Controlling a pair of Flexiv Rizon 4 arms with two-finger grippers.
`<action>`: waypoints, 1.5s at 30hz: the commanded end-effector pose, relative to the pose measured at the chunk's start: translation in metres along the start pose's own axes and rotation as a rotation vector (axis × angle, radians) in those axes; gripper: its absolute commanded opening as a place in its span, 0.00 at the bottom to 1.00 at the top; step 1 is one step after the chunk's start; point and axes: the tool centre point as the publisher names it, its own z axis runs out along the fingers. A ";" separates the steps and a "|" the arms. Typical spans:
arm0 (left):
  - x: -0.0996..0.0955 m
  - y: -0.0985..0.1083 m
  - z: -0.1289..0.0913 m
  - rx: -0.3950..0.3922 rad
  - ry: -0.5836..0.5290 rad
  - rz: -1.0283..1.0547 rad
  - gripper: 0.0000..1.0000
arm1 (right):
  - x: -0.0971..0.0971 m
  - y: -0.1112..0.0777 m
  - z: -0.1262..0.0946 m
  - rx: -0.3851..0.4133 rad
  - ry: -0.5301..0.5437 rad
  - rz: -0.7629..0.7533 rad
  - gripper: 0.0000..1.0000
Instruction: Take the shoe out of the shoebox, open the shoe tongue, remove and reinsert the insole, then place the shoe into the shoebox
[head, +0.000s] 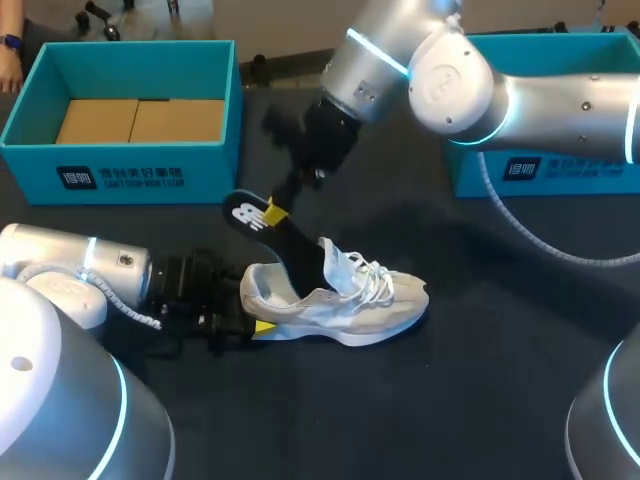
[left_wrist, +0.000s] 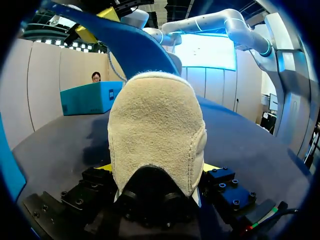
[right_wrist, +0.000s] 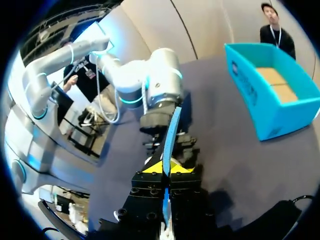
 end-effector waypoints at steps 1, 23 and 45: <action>-0.002 0.003 0.003 -0.003 0.002 0.000 0.00 | 0.004 -0.002 -0.010 -0.042 -0.105 -0.018 0.00; -0.002 0.003 0.003 -0.003 0.002 0.000 0.00 | -0.010 0.042 -0.074 -0.240 -0.554 -0.123 0.00; -0.002 0.003 0.003 -0.003 0.002 0.000 0.00 | -0.024 0.065 -0.128 -0.251 -0.664 -0.190 0.00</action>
